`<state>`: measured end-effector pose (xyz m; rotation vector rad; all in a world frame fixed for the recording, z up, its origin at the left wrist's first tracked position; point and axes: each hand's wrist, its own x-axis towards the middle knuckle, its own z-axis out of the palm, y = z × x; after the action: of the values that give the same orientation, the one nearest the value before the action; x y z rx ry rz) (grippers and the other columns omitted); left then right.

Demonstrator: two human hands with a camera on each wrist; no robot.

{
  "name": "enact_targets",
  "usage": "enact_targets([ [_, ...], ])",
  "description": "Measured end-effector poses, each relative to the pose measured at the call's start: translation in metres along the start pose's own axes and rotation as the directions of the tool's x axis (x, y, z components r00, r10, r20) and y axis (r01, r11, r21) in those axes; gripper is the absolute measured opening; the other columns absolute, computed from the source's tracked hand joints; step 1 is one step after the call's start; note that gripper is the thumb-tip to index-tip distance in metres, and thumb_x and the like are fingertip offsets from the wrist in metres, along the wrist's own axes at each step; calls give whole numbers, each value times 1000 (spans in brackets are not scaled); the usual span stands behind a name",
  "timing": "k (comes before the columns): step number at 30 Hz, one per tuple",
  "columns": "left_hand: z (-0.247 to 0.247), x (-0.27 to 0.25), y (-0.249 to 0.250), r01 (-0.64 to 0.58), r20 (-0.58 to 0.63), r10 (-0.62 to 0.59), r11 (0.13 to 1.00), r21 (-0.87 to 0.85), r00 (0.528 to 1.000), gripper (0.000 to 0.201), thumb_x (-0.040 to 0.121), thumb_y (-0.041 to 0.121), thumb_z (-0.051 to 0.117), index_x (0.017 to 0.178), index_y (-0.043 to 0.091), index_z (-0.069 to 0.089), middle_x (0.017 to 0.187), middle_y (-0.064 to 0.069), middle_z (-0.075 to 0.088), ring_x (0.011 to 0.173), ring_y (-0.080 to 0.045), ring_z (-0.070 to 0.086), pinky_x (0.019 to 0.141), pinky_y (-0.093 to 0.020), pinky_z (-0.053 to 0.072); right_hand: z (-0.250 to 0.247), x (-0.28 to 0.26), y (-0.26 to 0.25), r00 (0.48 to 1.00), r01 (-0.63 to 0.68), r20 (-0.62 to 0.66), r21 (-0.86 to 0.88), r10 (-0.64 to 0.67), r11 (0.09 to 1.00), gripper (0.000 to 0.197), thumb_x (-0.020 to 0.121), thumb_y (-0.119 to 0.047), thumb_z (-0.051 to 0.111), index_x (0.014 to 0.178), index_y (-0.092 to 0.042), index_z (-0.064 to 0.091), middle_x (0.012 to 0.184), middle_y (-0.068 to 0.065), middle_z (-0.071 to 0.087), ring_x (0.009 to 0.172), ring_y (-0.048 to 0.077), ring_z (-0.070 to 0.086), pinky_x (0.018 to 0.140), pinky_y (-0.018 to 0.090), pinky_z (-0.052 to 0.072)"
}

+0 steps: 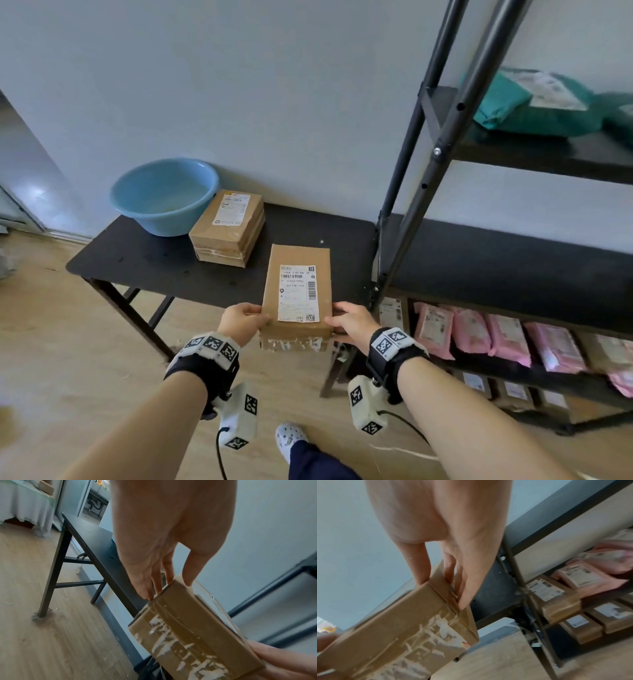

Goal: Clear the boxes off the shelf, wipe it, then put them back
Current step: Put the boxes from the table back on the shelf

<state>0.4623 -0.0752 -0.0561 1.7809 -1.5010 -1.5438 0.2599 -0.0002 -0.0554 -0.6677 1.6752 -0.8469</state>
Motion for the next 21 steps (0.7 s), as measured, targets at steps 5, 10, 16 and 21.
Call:
enact_targets([
  [5, 36, -71, -9, 14, 181, -21, 999, 39, 983, 9, 84, 4, 66, 81, 9, 59, 88, -11, 67, 77, -22, 65, 67, -29, 51, -48, -84, 45, 996, -80, -25, 103, 83, 992, 29, 88, 3, 56, 110, -16, 57, 111, 10, 66, 109, 29, 61, 90, 37, 52],
  [10, 88, -112, 12, -107, 348, 56, 986, 130, 936, 18, 82, 10, 70, 96, 9, 61, 96, -12, 69, 74, -18, 67, 68, -26, 54, -104, -139, 80, 984, -93, -124, 231, 124, 969, 35, 87, 0, 57, 120, -13, 56, 111, 8, 67, 105, 23, 62, 84, 37, 53],
  [16, 175, -135, 57, -240, 515, 154, 965, 104, 843, 54, 80, 7, 72, 129, 14, 51, 89, -9, 69, 72, -16, 65, 64, -25, 57, -182, -193, 96, 945, -15, -304, 337, 123, 942, 26, 91, -3, 50, 96, -25, 62, 103, 1, 67, 101, 19, 58, 96, 41, 44],
  [21, 265, -146, 111, -337, 635, 247, 941, 21, 732, 69, 78, 5, 73, 139, 17, 44, 106, -10, 67, 81, -16, 60, 63, -21, 57, -269, -217, 99, 871, 116, -479, 410, 105, 905, 29, 91, -4, 47, 110, -23, 58, 102, 3, 66, 107, 22, 57, 94, 40, 43],
])
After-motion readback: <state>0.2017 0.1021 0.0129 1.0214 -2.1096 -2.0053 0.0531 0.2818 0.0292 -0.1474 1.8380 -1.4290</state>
